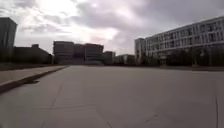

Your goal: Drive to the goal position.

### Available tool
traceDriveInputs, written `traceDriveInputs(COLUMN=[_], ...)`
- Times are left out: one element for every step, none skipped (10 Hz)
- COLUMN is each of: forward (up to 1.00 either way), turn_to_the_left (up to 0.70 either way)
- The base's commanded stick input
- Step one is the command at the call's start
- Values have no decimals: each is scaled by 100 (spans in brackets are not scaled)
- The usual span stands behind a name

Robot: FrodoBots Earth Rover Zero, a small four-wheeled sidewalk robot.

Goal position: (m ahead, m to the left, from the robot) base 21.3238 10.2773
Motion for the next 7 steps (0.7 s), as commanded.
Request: traceDriveInputs(forward=[100,100,100,100,100,100,100], turn_to_the_left=[27,27,27,27,27,27,27])
